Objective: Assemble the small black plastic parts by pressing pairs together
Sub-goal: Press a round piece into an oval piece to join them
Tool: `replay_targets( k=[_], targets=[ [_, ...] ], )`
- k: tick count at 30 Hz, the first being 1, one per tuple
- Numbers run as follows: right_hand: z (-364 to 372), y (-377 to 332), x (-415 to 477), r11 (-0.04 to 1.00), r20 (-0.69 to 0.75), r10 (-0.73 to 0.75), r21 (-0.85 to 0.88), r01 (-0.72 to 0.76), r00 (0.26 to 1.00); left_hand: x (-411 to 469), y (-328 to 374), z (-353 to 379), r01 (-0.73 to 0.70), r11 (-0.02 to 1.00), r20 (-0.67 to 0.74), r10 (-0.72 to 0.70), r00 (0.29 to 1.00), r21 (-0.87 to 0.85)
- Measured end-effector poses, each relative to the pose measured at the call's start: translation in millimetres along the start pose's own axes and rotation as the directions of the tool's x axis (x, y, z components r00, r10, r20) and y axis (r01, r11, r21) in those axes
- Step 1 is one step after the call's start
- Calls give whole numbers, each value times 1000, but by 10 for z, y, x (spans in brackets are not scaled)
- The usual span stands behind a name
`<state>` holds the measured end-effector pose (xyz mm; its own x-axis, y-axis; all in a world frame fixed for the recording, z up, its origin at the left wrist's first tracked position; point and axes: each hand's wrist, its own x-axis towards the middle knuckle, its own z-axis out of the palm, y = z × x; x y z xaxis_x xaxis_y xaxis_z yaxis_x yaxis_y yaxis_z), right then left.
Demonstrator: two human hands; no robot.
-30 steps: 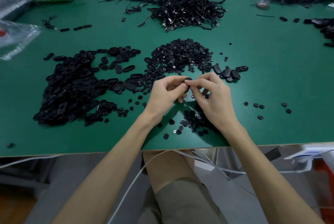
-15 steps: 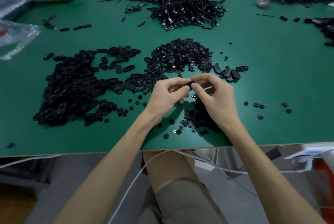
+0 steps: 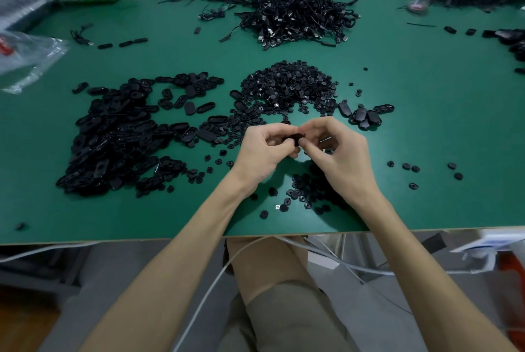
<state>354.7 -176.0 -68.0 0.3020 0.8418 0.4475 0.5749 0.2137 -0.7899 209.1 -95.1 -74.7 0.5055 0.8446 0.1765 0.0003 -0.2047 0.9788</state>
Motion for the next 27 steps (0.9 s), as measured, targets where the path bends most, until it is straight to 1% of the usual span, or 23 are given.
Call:
replay_targets(
  k=[2,7,14,17,20,22,23,24,25,27],
  targets=[
    [-5,-2,-1,1000,-3,5,-3,-5,1000,-4,-4,-4,-2,1000,6,2,1000,-4],
    [-23,-13,0,1000,-38,3,-22,-4,999,6,-12,-36,10,996,1,-9,1000,-83],
    [-20,-20,11,999,1,6,-46,-6,1000,-3,-1,-35,4,997,-3,-4,1000,-73],
    [-29,-34,13,999,-48,16,-42,-18,999,-8,61,-17,-14,1000,-65,15,998,18],
    [-56,-11,31,996,-167,85,-5,-87,982,-20,182,-116,-32,982,-117,55,992,186],
    [-76,31,51,983,-241,181,41,-177,953,-24,281,-326,-25,930,-143,83,986,366],
    [-79,57,60,974,-268,226,67,-216,937,-24,336,-476,-2,881,-132,74,989,474],
    [-77,78,68,964,-287,265,94,-248,921,-23,396,-640,32,806,-102,35,994,591],
    [-73,101,74,954,-297,298,118,-275,907,-25,455,-811,74,707,-72,-33,997,703],
    [-62,138,83,937,-293,347,152,-314,891,-37,557,-1153,154,501,-72,-179,981,852]
  ],
)
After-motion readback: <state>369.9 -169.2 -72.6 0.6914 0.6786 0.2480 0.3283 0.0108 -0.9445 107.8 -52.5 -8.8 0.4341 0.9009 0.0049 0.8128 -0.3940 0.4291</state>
